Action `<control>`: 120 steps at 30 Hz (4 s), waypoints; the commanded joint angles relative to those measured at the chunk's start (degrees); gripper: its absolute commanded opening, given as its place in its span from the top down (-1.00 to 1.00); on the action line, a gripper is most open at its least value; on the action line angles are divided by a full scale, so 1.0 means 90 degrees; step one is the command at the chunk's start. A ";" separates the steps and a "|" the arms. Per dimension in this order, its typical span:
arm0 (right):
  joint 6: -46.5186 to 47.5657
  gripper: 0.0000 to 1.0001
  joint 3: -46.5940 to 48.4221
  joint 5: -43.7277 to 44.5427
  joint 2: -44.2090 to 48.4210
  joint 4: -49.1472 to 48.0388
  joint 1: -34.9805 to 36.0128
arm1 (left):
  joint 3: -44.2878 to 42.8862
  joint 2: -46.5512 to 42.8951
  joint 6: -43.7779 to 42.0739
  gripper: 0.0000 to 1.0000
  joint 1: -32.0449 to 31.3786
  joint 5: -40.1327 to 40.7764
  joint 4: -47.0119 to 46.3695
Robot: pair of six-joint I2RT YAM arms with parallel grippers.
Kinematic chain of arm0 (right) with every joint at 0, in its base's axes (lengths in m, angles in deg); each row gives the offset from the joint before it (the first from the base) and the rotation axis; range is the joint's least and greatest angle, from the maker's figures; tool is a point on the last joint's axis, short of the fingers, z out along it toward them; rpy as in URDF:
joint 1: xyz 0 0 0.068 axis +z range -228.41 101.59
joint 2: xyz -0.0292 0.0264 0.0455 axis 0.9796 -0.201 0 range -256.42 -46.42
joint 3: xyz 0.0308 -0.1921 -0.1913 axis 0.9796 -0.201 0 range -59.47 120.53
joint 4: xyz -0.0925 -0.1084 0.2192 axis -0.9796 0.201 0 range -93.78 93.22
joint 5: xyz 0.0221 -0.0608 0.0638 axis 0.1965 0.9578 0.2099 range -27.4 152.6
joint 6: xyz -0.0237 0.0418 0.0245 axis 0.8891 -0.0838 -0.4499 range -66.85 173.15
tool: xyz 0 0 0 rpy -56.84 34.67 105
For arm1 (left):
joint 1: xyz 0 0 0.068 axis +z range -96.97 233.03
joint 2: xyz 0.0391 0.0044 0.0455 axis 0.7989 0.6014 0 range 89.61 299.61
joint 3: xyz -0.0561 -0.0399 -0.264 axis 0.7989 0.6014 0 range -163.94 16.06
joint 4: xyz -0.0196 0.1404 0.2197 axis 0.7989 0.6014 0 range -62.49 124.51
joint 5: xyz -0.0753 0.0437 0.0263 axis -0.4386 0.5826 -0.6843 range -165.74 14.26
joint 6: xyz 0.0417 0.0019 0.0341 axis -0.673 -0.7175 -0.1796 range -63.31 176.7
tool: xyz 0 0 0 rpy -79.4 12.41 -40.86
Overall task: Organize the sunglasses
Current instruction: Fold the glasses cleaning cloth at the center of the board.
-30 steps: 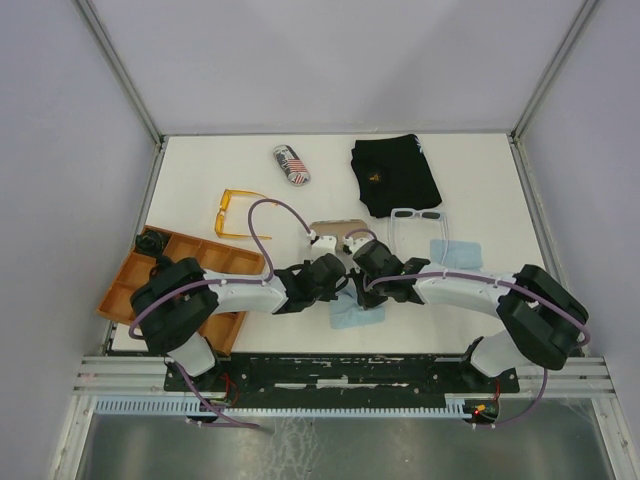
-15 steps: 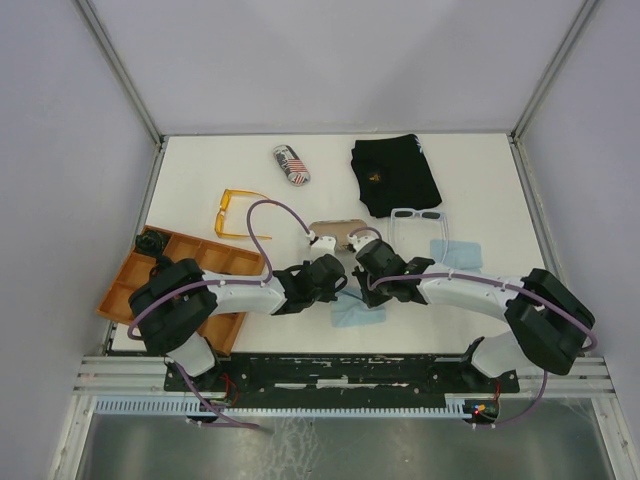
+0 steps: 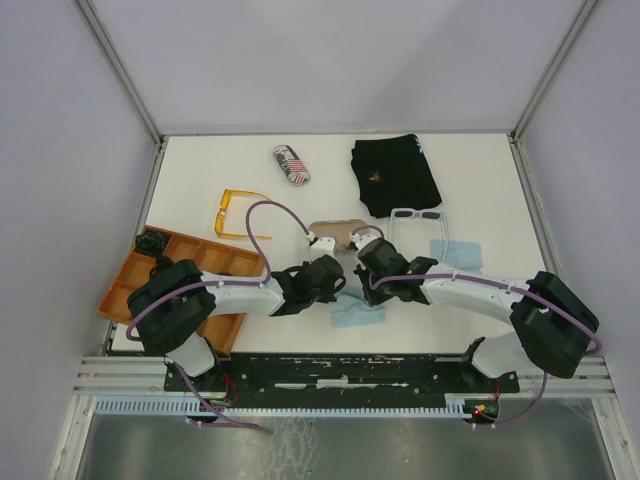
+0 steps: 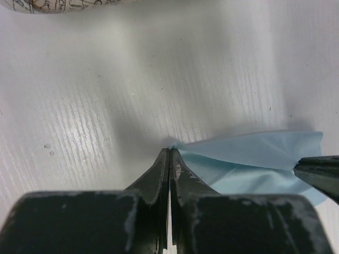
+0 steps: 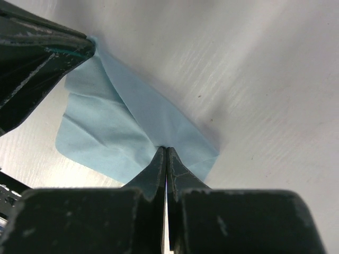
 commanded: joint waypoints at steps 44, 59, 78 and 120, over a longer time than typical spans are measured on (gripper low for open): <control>0.0783 1.00 0.0811 0.0169 -0.0034 0.0095 -0.0910 | -0.0366 -0.0267 -0.2974 0.94 -0.0008 0.0075 -0.0927; 0.0834 1.00 0.0602 -0.0561 0.0098 0.0276 -0.0938 | 0.0237 -0.0601 -0.3236 0.94 -0.0008 -0.0647 -0.1532; 0.0735 1.00 0.0436 -0.0759 0.0279 0.0751 -0.0939 | 0.0871 -0.1043 -0.3342 0.94 -0.0006 -0.1455 -0.1922; 0.0666 1.00 0.0382 -0.1359 0.0043 0.1353 -0.0937 | 0.1450 -0.1469 -0.3110 0.94 -0.0202 -0.1970 -0.2014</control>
